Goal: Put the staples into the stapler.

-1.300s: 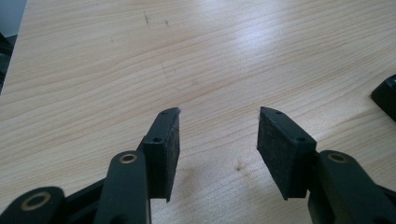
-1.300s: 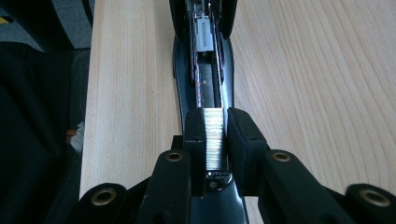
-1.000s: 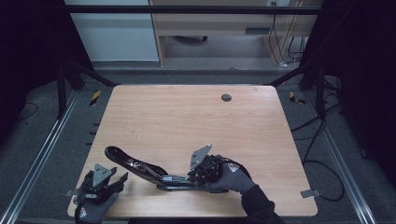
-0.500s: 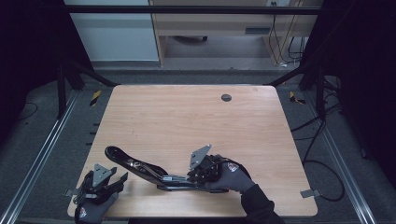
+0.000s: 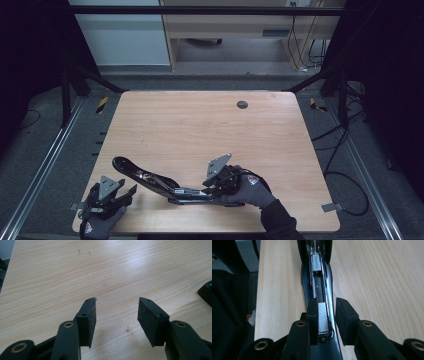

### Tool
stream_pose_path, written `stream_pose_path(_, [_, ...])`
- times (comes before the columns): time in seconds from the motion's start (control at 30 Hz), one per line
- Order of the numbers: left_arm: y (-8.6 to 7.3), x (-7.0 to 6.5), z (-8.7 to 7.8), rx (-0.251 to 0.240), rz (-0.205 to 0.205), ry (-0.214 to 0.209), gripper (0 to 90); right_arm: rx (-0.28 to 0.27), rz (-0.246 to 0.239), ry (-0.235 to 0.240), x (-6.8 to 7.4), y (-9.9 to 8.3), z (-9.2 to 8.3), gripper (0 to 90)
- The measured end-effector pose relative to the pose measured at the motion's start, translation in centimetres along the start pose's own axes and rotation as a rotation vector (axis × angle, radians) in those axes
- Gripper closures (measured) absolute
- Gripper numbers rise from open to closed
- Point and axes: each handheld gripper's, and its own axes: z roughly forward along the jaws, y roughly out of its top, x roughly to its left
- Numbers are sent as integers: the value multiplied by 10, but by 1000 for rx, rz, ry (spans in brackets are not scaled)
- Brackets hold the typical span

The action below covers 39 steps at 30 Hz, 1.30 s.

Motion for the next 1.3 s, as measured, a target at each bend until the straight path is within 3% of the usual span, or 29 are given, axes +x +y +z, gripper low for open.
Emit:
stream_pose_path(0.27, [0,0,-2,-18,-14,-10,480,-90,94,-115,0,-7,-17,709])
stream_pose_path(0.4, [1,2,-5,-34,-26,-22,480,-128,152,-198,-1,-15,-25,695])
stream_pose_path(0.8, [3,3,-11,-75,-25,-55,476,-167,311,-368,-4,-50,-38,623])
stream_pose_path(1.07, [7,8,-15,-92,-18,-73,466,-225,449,-531,-5,-75,-53,605])
stream_pose_path(1.3, [10,12,-21,-104,-16,-91,456,-225,532,-584,-1,-106,-57,573])
